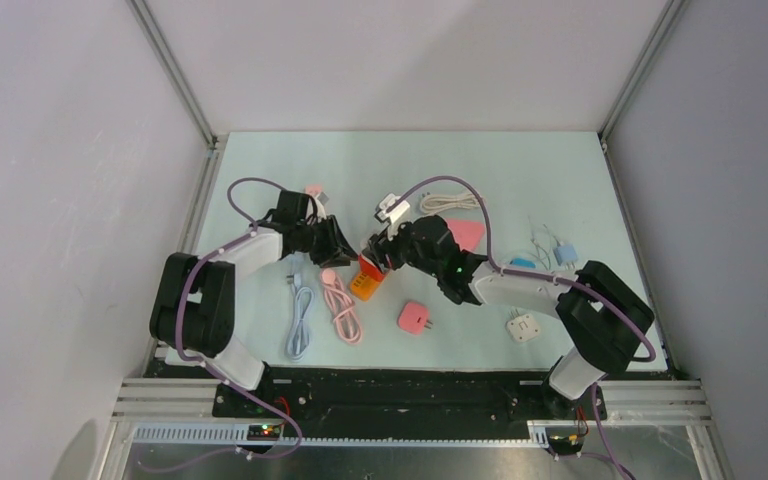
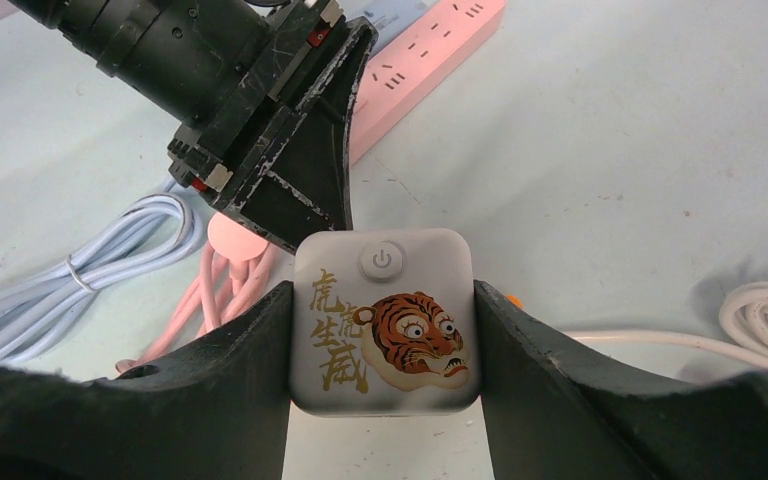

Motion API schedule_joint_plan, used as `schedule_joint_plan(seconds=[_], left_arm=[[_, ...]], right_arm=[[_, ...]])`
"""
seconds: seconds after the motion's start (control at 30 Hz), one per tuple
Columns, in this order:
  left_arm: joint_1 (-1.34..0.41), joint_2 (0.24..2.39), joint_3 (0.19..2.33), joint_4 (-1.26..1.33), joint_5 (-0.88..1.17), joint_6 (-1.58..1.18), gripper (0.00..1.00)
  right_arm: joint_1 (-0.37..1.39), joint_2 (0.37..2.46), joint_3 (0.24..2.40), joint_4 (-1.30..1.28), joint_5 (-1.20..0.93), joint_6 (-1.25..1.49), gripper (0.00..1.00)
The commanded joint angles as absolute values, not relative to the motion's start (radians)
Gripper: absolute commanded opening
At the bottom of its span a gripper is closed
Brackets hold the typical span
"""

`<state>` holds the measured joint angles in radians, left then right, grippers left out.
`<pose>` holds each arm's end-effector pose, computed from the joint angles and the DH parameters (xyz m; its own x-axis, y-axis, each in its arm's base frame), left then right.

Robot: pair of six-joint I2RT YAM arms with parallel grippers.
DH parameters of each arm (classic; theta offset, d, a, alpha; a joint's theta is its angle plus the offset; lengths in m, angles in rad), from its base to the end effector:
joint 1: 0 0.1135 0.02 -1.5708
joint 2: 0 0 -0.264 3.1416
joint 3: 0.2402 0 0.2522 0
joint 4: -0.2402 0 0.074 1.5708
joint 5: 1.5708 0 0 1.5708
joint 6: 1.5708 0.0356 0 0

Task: Insert the plug
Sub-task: Insert the plug into the socket.

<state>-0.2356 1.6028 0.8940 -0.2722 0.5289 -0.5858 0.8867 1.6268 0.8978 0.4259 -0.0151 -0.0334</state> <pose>0.2989 -0.0902 0.1764 -0.9357 -0.2663 -0.2316 -0.0514 0.7522 -0.6569 0.2284 0.2809 0.2259 -0.1623 -0.2519 -0.9540 -0.7899 0.6127 -0.0274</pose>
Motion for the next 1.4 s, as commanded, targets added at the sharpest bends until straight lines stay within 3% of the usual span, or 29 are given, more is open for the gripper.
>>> schedule_joint_plan(seconds=[0.0, 0.67, 1.03, 1.27, 1.37], left_arm=[[-0.242, 1.609, 0.934, -0.262, 0.525, -0.582, 0.37], [-0.242, 1.595, 0.95, -0.263, 0.493, -0.572, 0.37], [-0.242, 1.592, 0.959, -0.263, 0.492, -0.567, 0.37], [-0.242, 1.595, 0.968, -0.264, 0.492, -0.563, 0.37], [-0.242, 1.597, 0.971, -0.266, 0.493, -0.562, 0.37]], right_arm=[[0.902, 1.76, 0.818, -0.053, -0.013, -0.005, 0.0], [0.908, 1.711, 0.915, -0.113, 0.057, 0.039, 0.02], [0.898, 1.606, 1.022, -0.1, 0.12, 0.032, 0.48], [0.89, 1.56, 1.08, -0.062, 0.104, 0.03, 0.86], [0.889, 1.555, 1.128, -0.084, 0.098, 0.025, 0.93]])
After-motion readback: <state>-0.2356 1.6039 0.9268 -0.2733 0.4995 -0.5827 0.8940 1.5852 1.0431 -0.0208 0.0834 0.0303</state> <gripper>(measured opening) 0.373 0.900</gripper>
